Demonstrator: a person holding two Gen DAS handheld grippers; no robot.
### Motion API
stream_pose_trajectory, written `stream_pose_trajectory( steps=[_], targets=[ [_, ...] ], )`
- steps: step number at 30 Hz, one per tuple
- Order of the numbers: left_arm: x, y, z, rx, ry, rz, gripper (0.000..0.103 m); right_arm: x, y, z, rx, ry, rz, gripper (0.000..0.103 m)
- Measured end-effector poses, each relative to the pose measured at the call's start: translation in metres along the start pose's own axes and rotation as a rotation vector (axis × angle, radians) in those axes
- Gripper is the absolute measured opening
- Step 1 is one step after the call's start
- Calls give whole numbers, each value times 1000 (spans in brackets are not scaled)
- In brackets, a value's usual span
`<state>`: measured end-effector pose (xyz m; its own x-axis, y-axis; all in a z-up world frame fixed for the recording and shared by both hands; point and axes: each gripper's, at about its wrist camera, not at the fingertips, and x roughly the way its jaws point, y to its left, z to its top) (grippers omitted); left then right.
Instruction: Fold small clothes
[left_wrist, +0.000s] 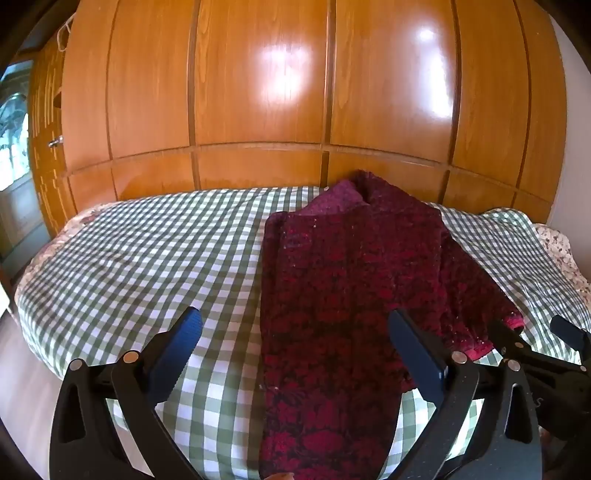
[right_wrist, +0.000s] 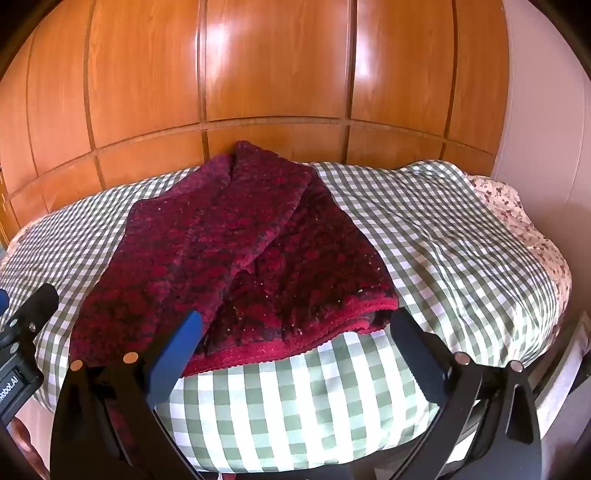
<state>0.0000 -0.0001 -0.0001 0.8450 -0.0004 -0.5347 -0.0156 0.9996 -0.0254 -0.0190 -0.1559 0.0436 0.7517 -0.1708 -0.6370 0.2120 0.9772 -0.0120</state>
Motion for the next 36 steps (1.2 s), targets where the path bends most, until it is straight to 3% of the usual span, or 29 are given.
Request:
stream_pose_trajectory(
  steps=[6,11,36],
  targets=[
    [-6,1,1,-3,-11,2,100,0,1,-2,-14,-11,0,101],
    [2,0,-17,2,8,-3,100,0,3,-2,-9,-2,-6,101],
    [20,-11,-17,44,84,2,100,17,2,-5,-1,58,1,101]
  ],
)
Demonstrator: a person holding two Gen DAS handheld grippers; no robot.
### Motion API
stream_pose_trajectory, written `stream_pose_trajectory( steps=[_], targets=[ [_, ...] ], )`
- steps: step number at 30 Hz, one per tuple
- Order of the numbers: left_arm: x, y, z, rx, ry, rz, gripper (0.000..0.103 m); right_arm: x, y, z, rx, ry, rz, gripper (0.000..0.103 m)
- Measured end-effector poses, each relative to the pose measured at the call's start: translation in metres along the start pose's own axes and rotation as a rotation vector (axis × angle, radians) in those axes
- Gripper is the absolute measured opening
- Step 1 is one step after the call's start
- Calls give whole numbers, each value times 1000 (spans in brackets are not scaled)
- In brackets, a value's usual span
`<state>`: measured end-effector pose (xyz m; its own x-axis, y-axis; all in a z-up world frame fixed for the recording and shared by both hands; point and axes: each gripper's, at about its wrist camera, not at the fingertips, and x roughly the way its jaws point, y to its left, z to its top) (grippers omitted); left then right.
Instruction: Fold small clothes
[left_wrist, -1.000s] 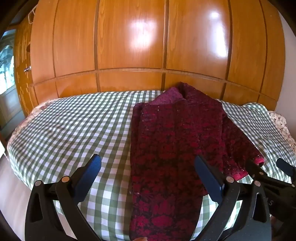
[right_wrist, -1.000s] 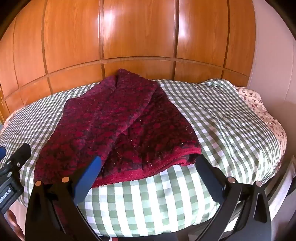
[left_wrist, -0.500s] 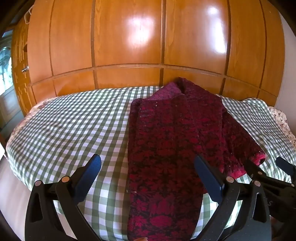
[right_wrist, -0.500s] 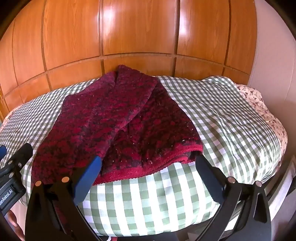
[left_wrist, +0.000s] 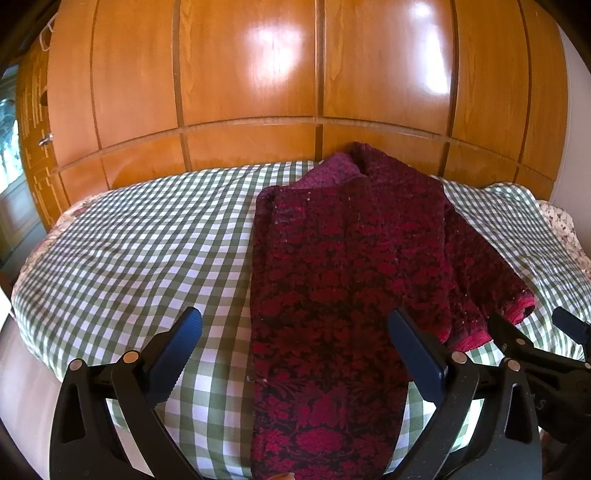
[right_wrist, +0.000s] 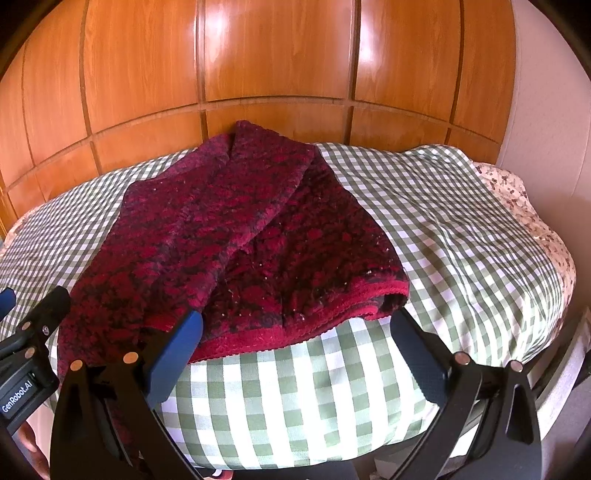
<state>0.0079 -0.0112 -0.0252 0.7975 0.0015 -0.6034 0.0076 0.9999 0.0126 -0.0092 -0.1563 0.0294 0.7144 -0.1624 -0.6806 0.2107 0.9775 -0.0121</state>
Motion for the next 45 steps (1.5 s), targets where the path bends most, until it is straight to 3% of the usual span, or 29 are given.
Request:
stream_pose_trajectory(
  steps=[38,45],
  targets=[
    [13,0,3,11,66,16,100,5,-10,-1,44,37,41,101],
    [21,-1,3,11,95,8,100,2,-21,-6,96,29,109,101]
  ],
)
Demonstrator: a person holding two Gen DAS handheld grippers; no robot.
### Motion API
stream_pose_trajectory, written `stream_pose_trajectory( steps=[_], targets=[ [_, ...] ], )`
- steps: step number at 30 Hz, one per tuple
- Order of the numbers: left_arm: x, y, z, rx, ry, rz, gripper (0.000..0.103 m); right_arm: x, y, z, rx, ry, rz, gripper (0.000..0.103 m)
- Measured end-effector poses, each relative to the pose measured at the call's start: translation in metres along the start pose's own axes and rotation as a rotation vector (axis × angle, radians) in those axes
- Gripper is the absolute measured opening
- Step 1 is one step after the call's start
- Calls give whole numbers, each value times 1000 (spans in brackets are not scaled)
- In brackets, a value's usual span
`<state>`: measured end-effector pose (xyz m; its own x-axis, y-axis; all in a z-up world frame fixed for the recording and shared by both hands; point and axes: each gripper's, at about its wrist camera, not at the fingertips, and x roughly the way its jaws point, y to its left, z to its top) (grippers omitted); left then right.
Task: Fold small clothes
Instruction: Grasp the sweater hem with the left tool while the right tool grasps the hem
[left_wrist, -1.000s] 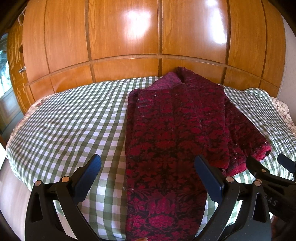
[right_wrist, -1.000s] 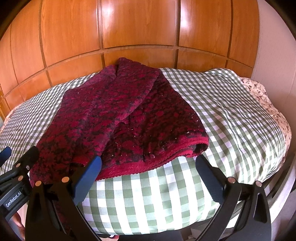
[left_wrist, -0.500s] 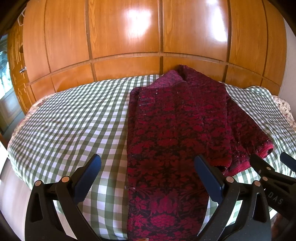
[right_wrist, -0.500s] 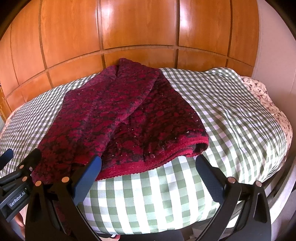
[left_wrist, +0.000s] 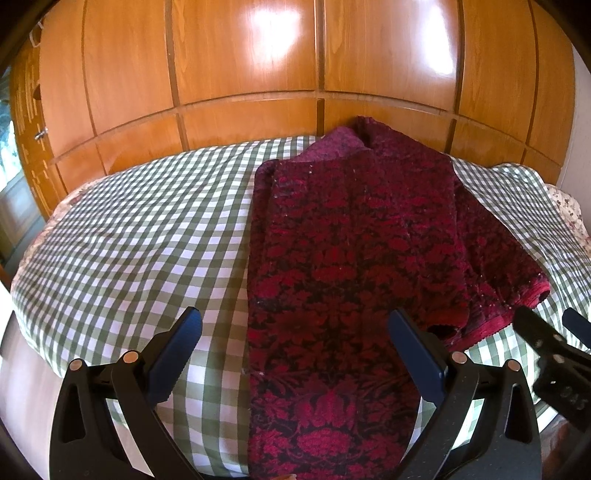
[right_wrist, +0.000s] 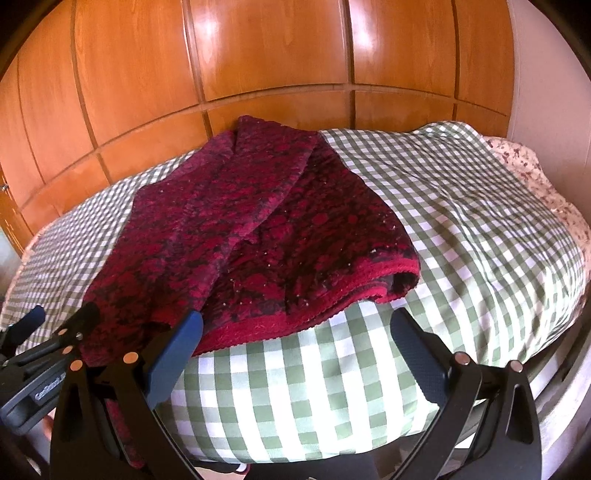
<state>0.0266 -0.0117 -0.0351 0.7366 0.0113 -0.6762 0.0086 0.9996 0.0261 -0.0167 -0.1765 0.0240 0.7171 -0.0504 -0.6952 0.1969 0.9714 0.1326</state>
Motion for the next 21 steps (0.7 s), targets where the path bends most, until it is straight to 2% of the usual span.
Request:
stream_pose_trajectory(
  steps=[5,8,15,18,21],
  targets=[
    [10,-2,1,18,36,-15,100,-1,-11,-4,68,10,78,101],
    [15,-5,3,50,52,-40,100,6,-16,-10,110,71,155,101],
    [10,-9,-1,222,31,-146,100,20,-36,-30,281,233,337,101],
    [7,-16,-13,296,58,-225,100,16,-44,-28,322,235,343,101],
    [6,-29,-24,375,64,-266,94,8,-41,-14,271,193,343,101]
  ],
)
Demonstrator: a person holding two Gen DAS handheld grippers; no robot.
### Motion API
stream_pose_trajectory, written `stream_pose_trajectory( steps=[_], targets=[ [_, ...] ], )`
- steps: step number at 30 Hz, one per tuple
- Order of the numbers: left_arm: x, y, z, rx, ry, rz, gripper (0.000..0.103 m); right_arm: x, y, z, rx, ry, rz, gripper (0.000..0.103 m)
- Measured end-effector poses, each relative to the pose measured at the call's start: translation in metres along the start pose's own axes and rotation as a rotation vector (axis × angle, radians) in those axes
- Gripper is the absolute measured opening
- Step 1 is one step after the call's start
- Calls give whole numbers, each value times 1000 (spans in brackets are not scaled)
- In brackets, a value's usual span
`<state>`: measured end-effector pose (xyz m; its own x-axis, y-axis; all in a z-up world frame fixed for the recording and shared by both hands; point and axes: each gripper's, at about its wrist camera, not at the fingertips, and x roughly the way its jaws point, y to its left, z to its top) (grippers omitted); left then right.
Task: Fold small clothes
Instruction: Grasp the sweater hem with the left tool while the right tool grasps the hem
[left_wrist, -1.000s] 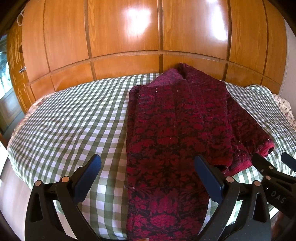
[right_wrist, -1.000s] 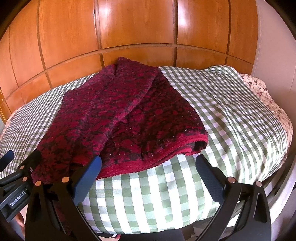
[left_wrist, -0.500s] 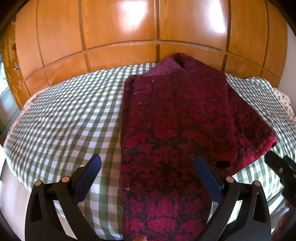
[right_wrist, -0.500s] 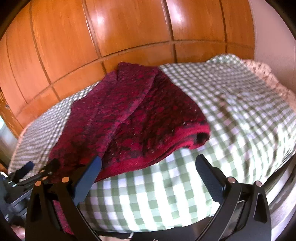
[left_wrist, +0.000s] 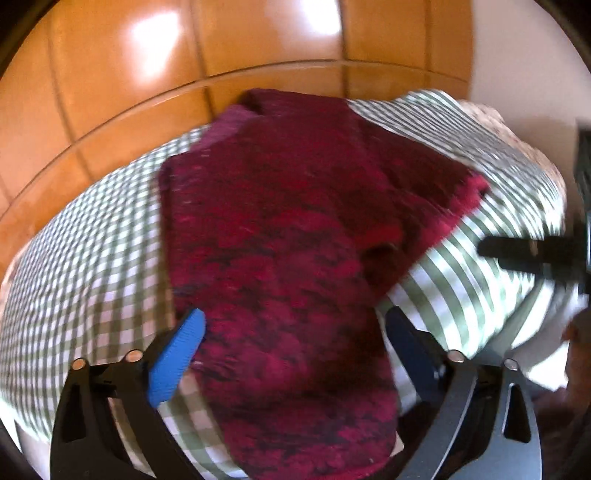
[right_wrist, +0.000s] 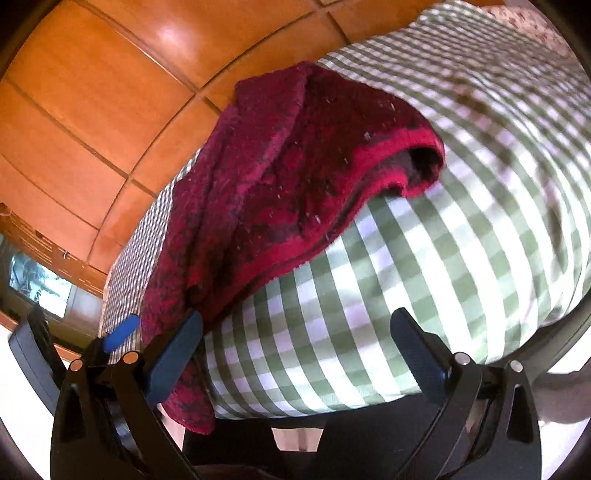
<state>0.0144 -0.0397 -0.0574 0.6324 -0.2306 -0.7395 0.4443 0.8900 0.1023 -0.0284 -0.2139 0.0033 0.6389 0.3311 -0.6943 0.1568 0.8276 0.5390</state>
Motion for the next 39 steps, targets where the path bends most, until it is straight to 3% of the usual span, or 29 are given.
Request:
stream_pose_trajectory(
  steps=[2,4,7,8,11,13,15,16,17,18,21,25,30,33,39],
  targets=[
    [5,-6,0,34,5,-9,94,-6,16,13,-80,-53,3,96],
    [13,-9,-2,58,28,-2,86,-7,34,26,-169,-89,2,95],
    [20,-7,-5,70,43,8,66,6,51,45,-236,-91,10,88],
    [18,-4,-6,62,31,-2,54,15,54,52,-235,-75,19,87],
    [4,15,-6,-21,-4,-94,30,46,58,65,-223,4,15,82],
    [-4,31,-5,-87,-17,-145,23,77,58,69,-218,74,9,72],
    [-12,44,-3,-149,-27,-184,19,98,63,69,-220,133,31,51],
    [-18,55,0,-200,-40,-222,19,106,71,70,-258,140,23,50],
    [-25,65,2,-238,-60,-246,19,108,80,70,-310,132,10,43],
    [-31,73,5,-261,-79,-257,19,108,88,70,-353,131,11,28],
    [-51,108,18,-355,-157,-263,18,95,101,76,-513,63,-44,13],
    [-65,164,37,-457,-235,-181,18,66,87,103,-620,-74,-183,11],
    [-61,229,59,-555,-259,-36,18,30,40,169,-574,-227,-388,11],
    [-45,271,75,-618,-227,90,18,19,3,217,-490,-291,-518,11],
    [-4,343,87,-741,-105,320,18,25,-73,294,-262,-289,-694,11]
  ],
)
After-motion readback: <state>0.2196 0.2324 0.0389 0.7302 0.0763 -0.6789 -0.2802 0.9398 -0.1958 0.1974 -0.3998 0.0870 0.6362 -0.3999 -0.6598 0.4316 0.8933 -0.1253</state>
